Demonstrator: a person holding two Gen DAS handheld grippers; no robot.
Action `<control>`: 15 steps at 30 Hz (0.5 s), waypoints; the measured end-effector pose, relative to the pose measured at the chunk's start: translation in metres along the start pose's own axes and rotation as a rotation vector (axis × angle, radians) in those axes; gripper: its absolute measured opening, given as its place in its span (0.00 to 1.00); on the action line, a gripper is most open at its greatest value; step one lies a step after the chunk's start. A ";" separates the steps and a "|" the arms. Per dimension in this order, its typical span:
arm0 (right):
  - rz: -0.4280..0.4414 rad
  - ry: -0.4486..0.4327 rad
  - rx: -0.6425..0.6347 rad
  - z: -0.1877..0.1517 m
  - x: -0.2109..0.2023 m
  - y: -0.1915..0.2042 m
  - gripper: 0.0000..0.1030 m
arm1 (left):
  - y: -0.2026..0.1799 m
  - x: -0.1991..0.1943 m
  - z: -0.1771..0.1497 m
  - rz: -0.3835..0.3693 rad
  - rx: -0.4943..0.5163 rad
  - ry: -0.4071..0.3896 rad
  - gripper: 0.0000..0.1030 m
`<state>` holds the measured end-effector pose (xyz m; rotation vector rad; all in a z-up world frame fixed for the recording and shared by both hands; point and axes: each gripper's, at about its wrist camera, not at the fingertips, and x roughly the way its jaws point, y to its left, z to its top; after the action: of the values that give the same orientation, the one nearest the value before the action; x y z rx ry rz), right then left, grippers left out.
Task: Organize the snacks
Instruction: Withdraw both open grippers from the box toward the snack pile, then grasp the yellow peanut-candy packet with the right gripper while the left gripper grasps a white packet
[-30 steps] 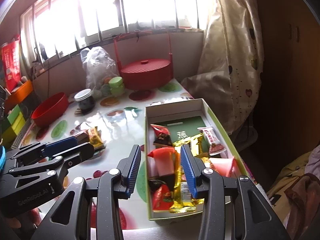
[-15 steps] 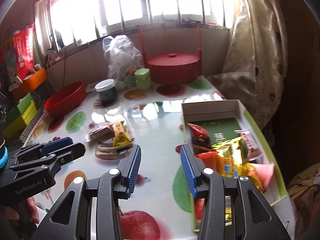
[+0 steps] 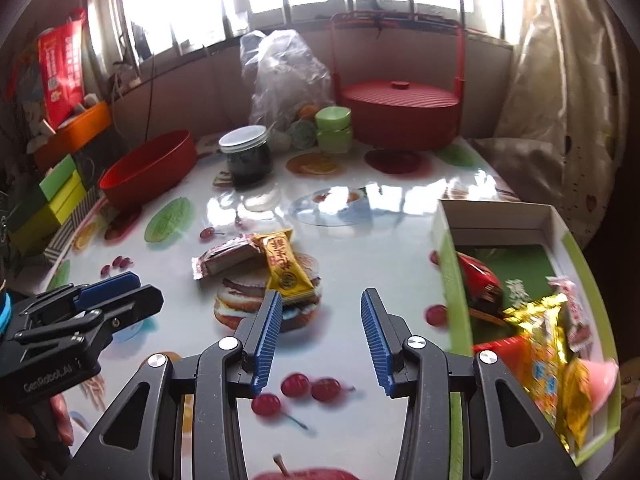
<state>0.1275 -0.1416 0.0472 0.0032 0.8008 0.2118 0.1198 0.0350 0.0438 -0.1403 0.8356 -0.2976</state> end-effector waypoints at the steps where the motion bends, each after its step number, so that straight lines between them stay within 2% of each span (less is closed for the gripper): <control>1: 0.010 0.005 -0.005 0.002 0.004 0.002 0.39 | 0.003 0.002 0.000 0.000 -0.002 0.002 0.43; 15: 0.050 0.097 -0.072 0.020 0.070 0.021 0.44 | 0.026 0.024 0.011 -0.018 -0.016 0.046 0.43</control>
<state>0.1852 -0.1067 0.0125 -0.0555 0.8899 0.2902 0.1482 0.0522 0.0279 -0.1568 0.8830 -0.3124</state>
